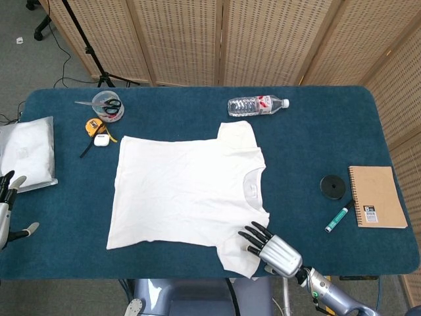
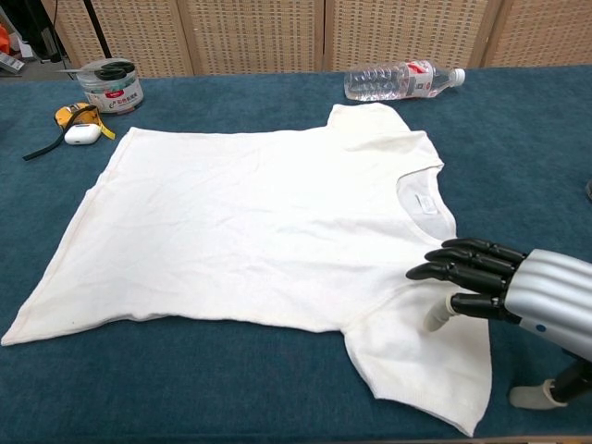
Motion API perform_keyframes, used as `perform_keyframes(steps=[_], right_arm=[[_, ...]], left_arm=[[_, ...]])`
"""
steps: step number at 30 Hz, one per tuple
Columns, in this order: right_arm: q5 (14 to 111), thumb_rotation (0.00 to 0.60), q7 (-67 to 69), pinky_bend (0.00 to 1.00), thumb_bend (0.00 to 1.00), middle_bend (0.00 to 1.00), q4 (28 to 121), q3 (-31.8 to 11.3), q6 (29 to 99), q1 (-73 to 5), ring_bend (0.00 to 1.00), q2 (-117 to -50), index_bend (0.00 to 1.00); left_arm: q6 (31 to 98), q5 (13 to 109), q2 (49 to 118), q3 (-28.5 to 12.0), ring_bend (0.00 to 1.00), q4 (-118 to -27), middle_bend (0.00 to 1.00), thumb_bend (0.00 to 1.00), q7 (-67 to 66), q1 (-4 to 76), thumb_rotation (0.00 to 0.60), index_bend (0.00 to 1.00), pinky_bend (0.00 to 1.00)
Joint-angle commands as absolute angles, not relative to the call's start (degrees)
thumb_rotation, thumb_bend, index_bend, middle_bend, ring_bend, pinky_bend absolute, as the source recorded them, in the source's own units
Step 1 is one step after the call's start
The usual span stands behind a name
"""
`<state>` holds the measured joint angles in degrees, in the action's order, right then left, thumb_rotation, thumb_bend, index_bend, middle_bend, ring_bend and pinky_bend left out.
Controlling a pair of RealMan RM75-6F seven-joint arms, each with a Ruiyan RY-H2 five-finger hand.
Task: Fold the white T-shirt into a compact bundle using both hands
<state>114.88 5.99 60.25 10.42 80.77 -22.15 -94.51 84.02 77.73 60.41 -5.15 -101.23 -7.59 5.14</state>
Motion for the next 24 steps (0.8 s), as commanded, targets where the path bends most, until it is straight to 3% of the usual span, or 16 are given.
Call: perform_keyframes(steps=[1,10,15,24], right_arm=[[114.3,0.600,6.6,0.00,0.13,0.11,59.7,10.2,81.0,-22.5,0.00,-95.1,0.32],[113.3,0.600,6.8,0.00,0.29,0.12,59.3,10.4,80.8,-23.3,0.00,-95.7,0.34],[113.2,0.600,6.8,0.00,0.51,0.12,59.6,10.8,81.3,-23.5,0.00,-96.0,0.39],[112.2,0.600,7.6,0.00,0.62,0.13,59.3,10.5,82.9,-23.3,0.00,-96.4,0.39]], left_arm=[[84.0,77.7,60.4,-5.1,0.00,-101.2,0.00,0.00,-7.5,5.1,0.600,0.00,0.00],[84.0,77.4,60.4,-5.2,0.00,-101.3,0.00,0.00,-7.6,5.1,0.600,0.00,0.00],[83.9,77.3,60.5,-5.2,0.00,-101.2,0.00,0.00,-7.8,5.2,0.600,0.00,0.00],[83.9,77.2,60.4,-5.2,0.00,-101.3,0.00,0.00,-7.6,5.2,0.600,0.00,0.00]])
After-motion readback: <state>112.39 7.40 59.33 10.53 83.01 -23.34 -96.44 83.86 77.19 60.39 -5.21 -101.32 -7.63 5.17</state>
